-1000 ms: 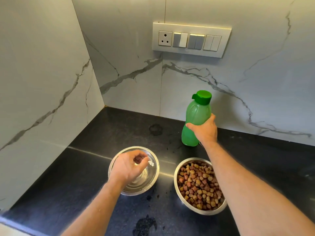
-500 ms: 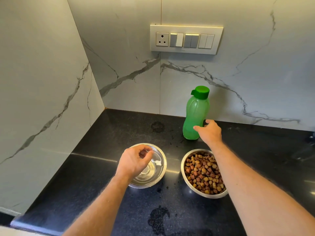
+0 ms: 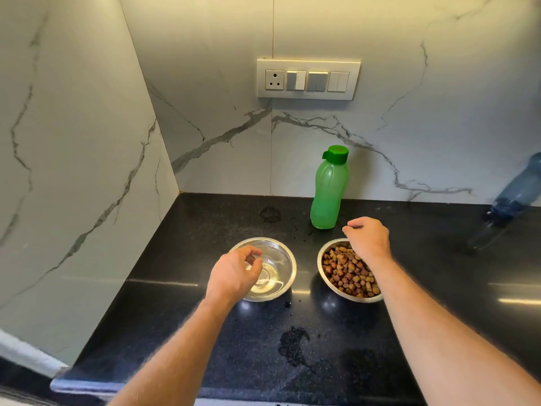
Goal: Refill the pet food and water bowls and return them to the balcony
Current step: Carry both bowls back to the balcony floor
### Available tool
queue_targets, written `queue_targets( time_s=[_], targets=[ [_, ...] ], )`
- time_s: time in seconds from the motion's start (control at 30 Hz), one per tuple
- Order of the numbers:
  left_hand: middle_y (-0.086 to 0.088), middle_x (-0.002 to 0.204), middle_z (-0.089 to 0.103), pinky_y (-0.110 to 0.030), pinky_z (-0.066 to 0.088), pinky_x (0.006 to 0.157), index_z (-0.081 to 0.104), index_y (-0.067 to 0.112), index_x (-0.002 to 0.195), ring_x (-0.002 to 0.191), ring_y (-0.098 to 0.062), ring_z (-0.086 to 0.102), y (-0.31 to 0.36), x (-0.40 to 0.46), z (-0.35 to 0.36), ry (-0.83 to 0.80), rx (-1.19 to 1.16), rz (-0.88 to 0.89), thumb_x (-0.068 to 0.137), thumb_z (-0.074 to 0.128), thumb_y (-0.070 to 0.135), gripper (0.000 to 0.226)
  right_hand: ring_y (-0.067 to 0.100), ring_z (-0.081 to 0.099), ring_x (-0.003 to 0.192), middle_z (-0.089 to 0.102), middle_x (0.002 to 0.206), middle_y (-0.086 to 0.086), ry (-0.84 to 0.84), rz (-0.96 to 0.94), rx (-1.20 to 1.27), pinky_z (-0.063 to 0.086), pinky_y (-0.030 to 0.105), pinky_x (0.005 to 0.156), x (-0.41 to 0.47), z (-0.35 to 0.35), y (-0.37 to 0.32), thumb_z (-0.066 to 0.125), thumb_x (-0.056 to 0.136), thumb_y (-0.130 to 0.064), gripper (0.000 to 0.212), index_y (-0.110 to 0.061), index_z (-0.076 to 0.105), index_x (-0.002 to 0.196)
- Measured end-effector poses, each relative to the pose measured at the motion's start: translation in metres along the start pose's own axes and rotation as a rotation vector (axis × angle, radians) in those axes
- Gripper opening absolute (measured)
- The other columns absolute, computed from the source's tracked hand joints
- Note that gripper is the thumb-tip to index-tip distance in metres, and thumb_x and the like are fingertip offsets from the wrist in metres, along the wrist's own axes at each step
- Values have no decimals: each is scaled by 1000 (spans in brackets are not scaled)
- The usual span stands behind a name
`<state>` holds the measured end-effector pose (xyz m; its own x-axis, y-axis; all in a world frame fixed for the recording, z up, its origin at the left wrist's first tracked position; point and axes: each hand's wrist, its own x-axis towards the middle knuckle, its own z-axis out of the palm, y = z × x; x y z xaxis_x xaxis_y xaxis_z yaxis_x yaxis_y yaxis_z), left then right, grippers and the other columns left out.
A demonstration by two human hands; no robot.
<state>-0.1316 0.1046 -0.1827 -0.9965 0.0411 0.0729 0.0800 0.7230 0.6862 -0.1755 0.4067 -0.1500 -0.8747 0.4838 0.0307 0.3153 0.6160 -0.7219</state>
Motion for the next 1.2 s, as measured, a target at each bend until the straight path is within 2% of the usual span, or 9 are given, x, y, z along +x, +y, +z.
queue_targets(
  time_s=[0.27,0.37,0.47,0.67,0.83,0.97,1.03,1.13,1.2],
  targets=[
    [20,94,64,-27,52,73,64,37,120,75,-5,64,2,-30,10,-19,21,50,94,56,43,28,31,65,113,70,125,8,132,169,-118,56,41,89,-55,-15,32,65,94,-19,28,-21,75,120],
    [21,94,64,-25,50,70,63,38,119,67,-3,59,-1,-41,14,-42,90,100,93,55,41,28,32,64,117,68,131,10,122,202,-181,56,42,93,-72,-13,48,64,94,-12,32,-19,74,124],
    [23,95,64,-27,51,73,62,38,120,72,-3,57,3,-48,19,-47,124,134,91,54,41,30,32,64,118,65,133,11,97,226,-159,56,42,93,-79,-9,57,65,94,-11,32,-20,74,124],
    [22,94,63,-27,52,71,62,38,121,70,-6,58,14,-51,28,-27,140,71,94,54,38,28,33,62,119,60,135,10,50,192,-133,56,45,93,-83,-1,61,64,95,-9,33,-22,72,125],
    [8,100,72,-30,51,72,68,30,117,84,-16,66,18,-57,38,44,94,36,103,48,37,25,37,63,105,45,133,14,159,270,6,50,38,66,-88,0,73,68,92,-2,36,-18,54,121],
    [6,106,73,-35,55,78,67,27,120,96,-18,68,22,-61,40,49,73,50,106,41,39,32,41,66,106,42,142,18,232,469,269,58,39,67,-83,1,78,72,87,5,63,-14,43,139],
    [9,105,72,-33,54,76,67,29,119,94,-15,66,22,-61,41,71,79,32,106,42,37,29,39,73,93,48,141,19,162,544,368,65,43,66,-79,3,81,64,94,1,64,-15,37,149],
    [11,104,71,-34,53,77,68,31,116,92,-14,65,21,-61,41,119,58,-28,104,45,37,26,31,75,63,59,126,21,9,578,457,66,42,59,-74,10,89,50,105,-10,46,-15,38,148],
    [11,103,71,-36,55,79,67,33,113,91,-15,66,22,-59,39,156,44,-74,103,48,40,23,32,76,64,60,125,21,-21,581,507,64,39,52,-71,12,92,48,106,-12,44,-17,38,148]
  ],
)
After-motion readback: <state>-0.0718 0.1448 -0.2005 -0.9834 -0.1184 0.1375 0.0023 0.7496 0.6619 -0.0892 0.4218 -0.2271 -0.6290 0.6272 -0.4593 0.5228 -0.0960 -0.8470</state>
